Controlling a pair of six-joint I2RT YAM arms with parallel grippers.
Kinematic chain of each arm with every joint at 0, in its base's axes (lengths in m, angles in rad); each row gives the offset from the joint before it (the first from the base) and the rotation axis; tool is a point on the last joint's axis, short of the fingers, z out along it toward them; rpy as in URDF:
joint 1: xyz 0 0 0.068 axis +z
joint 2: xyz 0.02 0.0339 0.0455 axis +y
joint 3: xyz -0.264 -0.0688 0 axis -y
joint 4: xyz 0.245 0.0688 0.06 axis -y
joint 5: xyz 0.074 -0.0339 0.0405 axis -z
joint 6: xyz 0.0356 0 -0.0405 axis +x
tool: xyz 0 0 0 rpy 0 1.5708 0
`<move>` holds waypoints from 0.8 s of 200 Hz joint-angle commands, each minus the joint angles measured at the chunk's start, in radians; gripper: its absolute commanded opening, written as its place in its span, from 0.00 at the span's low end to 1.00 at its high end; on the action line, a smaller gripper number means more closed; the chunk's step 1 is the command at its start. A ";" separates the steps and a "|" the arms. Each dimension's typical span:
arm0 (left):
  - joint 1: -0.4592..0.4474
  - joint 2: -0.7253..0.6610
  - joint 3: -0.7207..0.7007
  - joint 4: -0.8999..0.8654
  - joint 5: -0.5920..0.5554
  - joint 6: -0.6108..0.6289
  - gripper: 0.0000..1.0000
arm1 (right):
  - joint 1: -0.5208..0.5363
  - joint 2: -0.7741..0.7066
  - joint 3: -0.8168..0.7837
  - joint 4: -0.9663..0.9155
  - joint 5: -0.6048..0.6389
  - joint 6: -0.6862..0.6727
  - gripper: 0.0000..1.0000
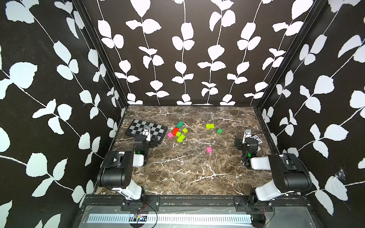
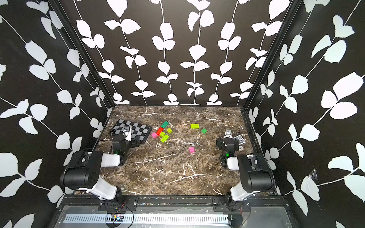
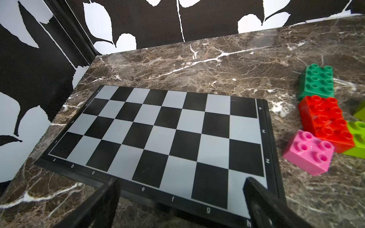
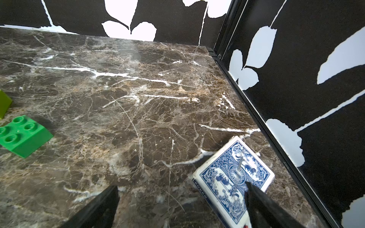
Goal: Assemble a carrot with lego
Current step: Move the lego brick at the center of the board.
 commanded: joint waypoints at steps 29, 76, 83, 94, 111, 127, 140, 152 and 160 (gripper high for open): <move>0.003 -0.021 0.001 0.023 -0.009 -0.005 0.99 | -0.004 -0.012 0.027 0.022 0.001 -0.003 0.99; 0.002 -0.020 0.004 0.021 -0.010 -0.005 0.99 | -0.004 -0.013 0.028 0.020 0.001 -0.004 0.99; 0.003 -0.020 0.004 0.019 -0.010 -0.006 0.99 | -0.004 -0.012 0.028 0.021 0.000 -0.003 0.99; 0.001 -0.021 0.003 0.021 -0.010 -0.006 0.99 | -0.004 -0.012 0.028 0.021 0.001 -0.003 0.99; 0.002 -0.023 0.001 0.022 -0.008 -0.007 0.99 | -0.004 -0.013 0.024 0.024 0.000 -0.003 0.99; 0.002 -0.026 0.001 0.037 -0.025 -0.005 0.99 | -0.004 -0.038 0.024 0.031 0.024 0.000 0.99; 0.002 -0.088 0.029 -0.062 -0.109 -0.037 0.99 | -0.004 -0.134 0.062 -0.133 0.044 0.013 0.99; 0.003 -0.177 0.090 -0.257 -0.195 -0.078 0.99 | -0.004 -0.233 0.094 -0.267 0.087 0.035 0.99; 0.004 -0.229 0.140 -0.398 -0.227 -0.117 0.99 | -0.007 -0.301 0.106 -0.326 0.140 0.095 0.99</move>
